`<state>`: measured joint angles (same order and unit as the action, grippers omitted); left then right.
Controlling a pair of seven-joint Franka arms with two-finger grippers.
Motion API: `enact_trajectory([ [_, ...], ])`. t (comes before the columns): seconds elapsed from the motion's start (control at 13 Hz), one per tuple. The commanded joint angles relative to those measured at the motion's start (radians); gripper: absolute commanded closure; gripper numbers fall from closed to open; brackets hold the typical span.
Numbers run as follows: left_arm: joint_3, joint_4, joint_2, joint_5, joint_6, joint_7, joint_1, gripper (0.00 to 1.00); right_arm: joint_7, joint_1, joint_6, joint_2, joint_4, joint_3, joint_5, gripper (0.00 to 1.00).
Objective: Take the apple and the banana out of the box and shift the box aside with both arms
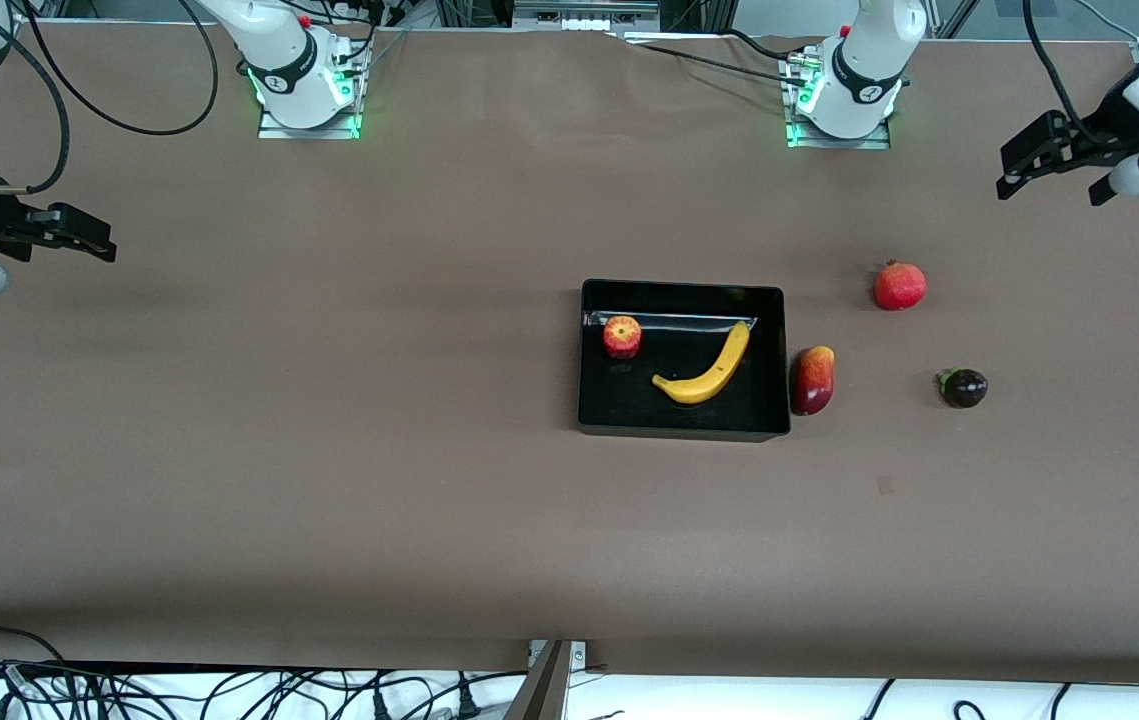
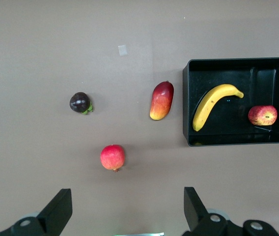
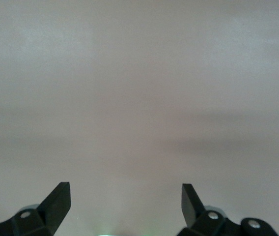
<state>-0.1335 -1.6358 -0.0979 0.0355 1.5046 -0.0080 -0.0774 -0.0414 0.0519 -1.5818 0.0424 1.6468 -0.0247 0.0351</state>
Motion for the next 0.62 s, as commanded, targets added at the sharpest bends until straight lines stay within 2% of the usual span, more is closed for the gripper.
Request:
enact_trajectory([
  [0.0, -0.029, 0.022, 0.062, 0.015, -0.015, -0.004, 0.005, 0.00, -0.005, 0.006, 0.022, 0.001, -0.015, -0.004, -0.001, 0.00],
  [0.15, -0.078, 0.022, 0.101, 0.023, 0.015, -0.013, 0.008, 0.00, -0.005, 0.006, 0.017, 0.001, -0.015, -0.004, -0.001, 0.00],
  [0.31, -0.182, 0.007, 0.162, 0.023, 0.093, -0.047, 0.008, 0.00, -0.005, 0.005, 0.013, 0.001, -0.016, -0.004, 0.002, 0.00],
  [0.46, -0.271, -0.092, 0.191, 0.023, 0.289, -0.072, 0.019, 0.00, -0.005, 0.005, 0.017, -0.001, -0.016, -0.007, 0.002, 0.00],
  [0.54, -0.293, -0.129, 0.217, 0.023, 0.383, -0.101, 0.027, 0.00, -0.005, 0.005, 0.016, -0.001, -0.016, -0.007, 0.000, 0.00],
])
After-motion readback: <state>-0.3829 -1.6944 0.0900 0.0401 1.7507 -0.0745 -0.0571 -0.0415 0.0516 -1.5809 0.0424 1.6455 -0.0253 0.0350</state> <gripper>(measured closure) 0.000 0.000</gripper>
